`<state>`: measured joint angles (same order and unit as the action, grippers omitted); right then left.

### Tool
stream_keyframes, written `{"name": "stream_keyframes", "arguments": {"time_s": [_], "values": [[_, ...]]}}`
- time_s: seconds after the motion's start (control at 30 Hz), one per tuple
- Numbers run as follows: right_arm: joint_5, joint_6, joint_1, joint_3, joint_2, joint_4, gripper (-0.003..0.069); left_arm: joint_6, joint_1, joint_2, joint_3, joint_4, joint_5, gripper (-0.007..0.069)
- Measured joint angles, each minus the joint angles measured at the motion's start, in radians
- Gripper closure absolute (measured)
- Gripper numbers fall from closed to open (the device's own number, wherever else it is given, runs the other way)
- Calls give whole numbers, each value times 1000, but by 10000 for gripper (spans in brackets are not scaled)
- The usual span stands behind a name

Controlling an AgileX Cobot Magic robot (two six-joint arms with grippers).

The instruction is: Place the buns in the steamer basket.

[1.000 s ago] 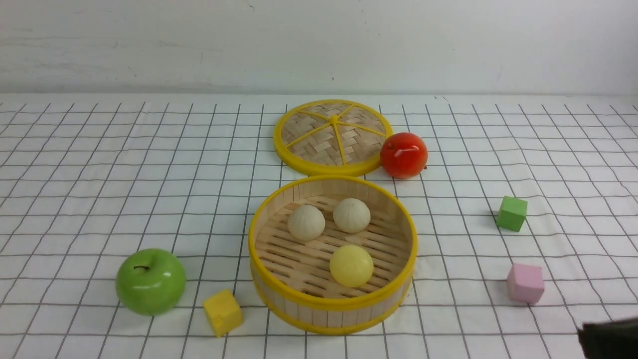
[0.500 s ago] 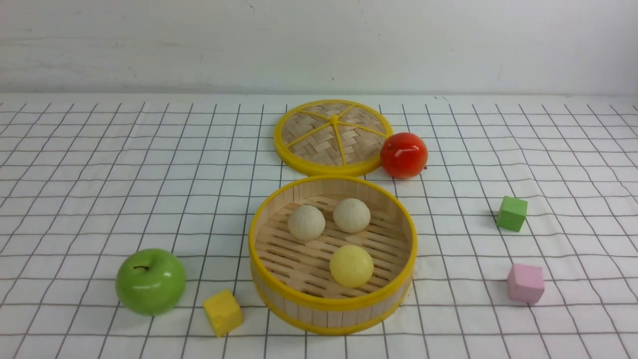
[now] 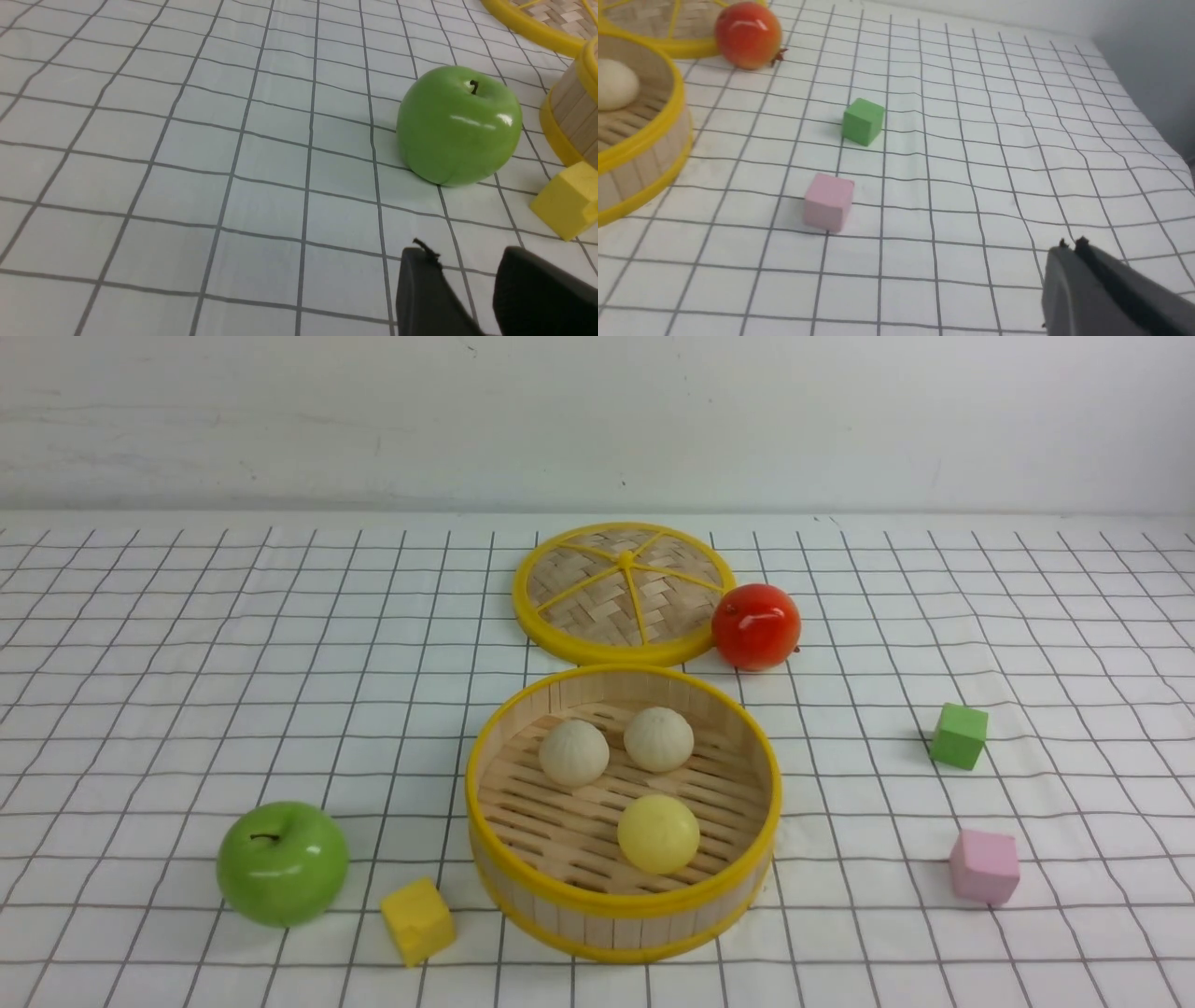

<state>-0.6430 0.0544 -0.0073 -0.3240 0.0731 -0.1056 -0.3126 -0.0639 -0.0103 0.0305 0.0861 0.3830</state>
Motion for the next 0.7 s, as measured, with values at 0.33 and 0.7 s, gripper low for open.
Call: {"name": "stream_keyframes", "arguments": {"time_s": [0.33, 0.7], "values": [[205, -54, -3, 331, -84, 16, 666, 0, 0, 0, 0, 0, 0, 389], [240, -71, -3, 338, -84, 66, 658, 0, 2, 0, 0, 0, 1, 387]]}}
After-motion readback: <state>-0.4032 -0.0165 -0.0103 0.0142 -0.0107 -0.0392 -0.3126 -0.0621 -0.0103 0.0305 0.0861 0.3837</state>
